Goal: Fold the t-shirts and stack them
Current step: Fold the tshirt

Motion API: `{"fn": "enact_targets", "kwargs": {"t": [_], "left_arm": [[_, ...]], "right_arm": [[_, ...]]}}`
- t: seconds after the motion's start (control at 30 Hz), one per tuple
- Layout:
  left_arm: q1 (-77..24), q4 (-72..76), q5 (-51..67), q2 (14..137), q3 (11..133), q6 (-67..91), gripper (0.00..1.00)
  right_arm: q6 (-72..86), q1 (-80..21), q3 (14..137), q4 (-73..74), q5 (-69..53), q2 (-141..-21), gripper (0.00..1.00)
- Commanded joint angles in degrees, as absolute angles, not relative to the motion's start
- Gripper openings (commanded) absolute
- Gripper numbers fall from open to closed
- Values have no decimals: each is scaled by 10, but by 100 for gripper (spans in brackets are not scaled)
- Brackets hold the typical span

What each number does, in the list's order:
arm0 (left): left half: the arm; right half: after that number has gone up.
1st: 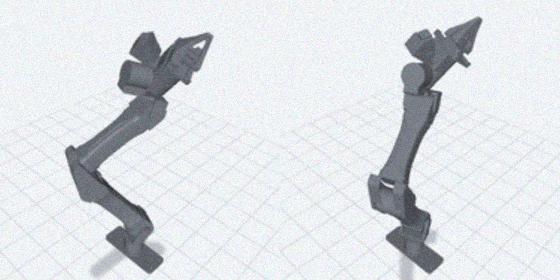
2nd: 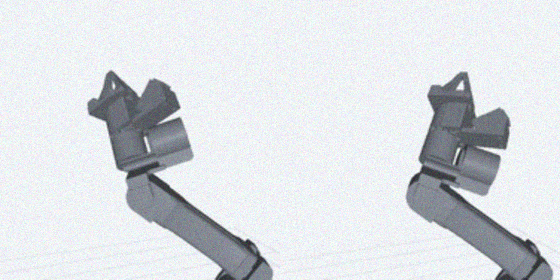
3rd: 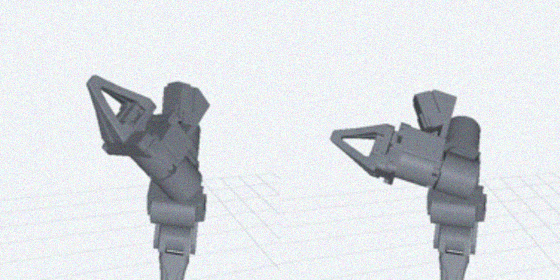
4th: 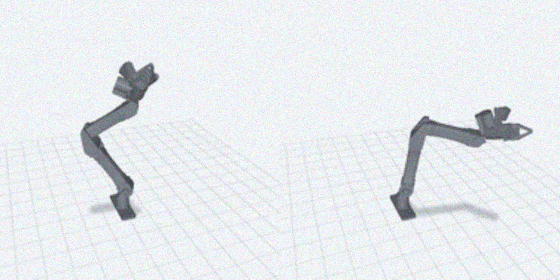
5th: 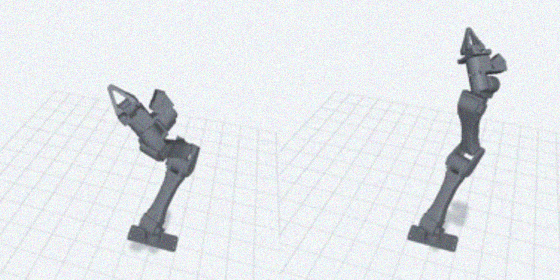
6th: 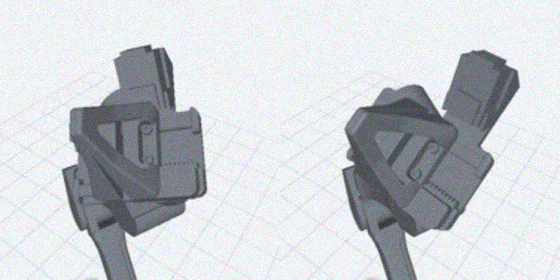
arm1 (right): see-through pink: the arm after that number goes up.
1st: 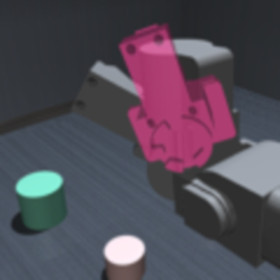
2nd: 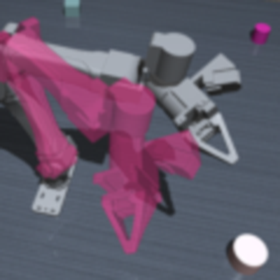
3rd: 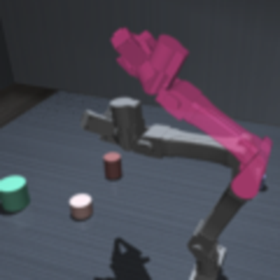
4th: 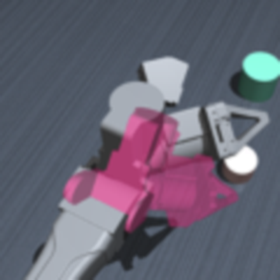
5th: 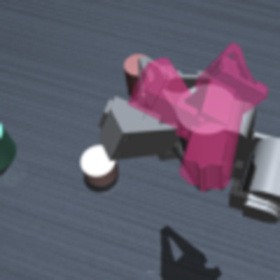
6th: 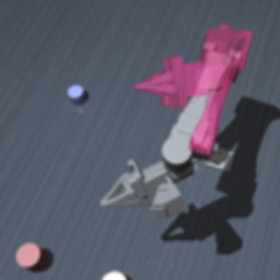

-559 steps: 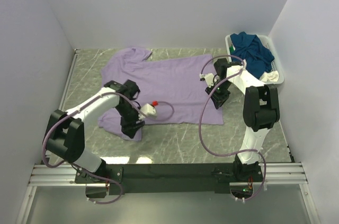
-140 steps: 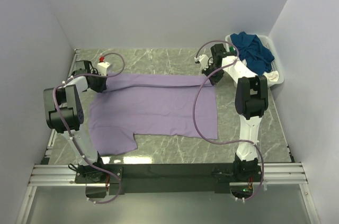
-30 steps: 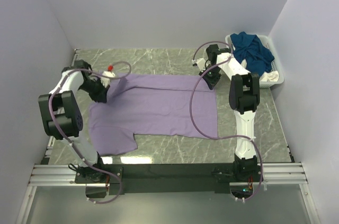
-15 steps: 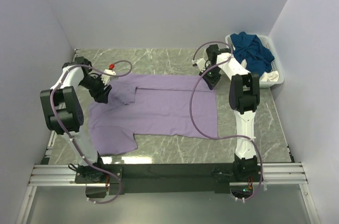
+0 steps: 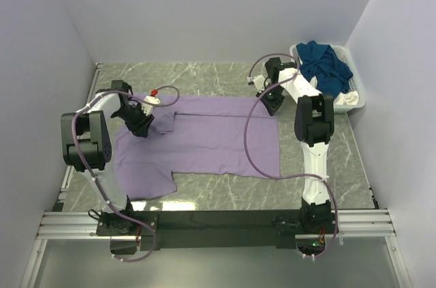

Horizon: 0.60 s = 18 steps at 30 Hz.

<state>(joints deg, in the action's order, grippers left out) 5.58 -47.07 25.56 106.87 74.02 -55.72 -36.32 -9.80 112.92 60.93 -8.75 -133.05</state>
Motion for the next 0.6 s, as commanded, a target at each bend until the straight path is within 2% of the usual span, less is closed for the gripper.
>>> {"fn": "enact_targets", "kwargs": {"t": [0.0,0.27,0.57], "left_arm": [[39,-433,248,1045,722,-530,50],[-25,-347,222,1009,674,-493,56],[-71,-317,198,1016,678,-468,57]], "right_arm": [[-354,-96,1140,616,-86,-1330,11],[-354,-95,1138,620,-85,-1330,11],[-359,-96,1133,614,-80,-1329,10]]}}
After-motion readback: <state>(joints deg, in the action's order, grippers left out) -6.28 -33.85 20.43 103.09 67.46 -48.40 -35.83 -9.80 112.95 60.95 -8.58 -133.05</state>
